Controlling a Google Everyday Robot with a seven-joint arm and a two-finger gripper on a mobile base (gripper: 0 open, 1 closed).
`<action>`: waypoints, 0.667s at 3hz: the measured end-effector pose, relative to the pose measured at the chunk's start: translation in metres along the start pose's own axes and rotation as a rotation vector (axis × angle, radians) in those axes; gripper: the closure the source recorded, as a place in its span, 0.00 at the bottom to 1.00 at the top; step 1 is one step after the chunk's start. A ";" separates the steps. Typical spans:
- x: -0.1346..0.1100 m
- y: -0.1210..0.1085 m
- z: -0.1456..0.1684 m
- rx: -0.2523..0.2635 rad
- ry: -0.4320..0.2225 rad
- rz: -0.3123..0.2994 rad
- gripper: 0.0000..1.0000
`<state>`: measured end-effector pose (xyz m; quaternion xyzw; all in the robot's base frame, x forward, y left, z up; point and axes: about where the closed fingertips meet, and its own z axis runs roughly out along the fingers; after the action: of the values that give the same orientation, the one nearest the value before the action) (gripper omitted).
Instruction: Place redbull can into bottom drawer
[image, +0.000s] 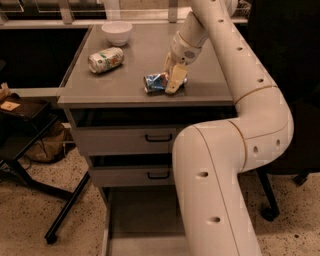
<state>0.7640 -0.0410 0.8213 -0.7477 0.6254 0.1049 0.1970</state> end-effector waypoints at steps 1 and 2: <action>0.000 0.000 0.000 0.000 0.000 0.000 1.00; -0.004 -0.001 -0.008 0.000 0.000 0.000 1.00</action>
Offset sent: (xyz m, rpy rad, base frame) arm -0.0194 -0.0029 0.1265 -0.0990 -0.1354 -0.0120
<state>0.7640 -0.0410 0.8304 -0.7477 0.6254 0.1049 0.1970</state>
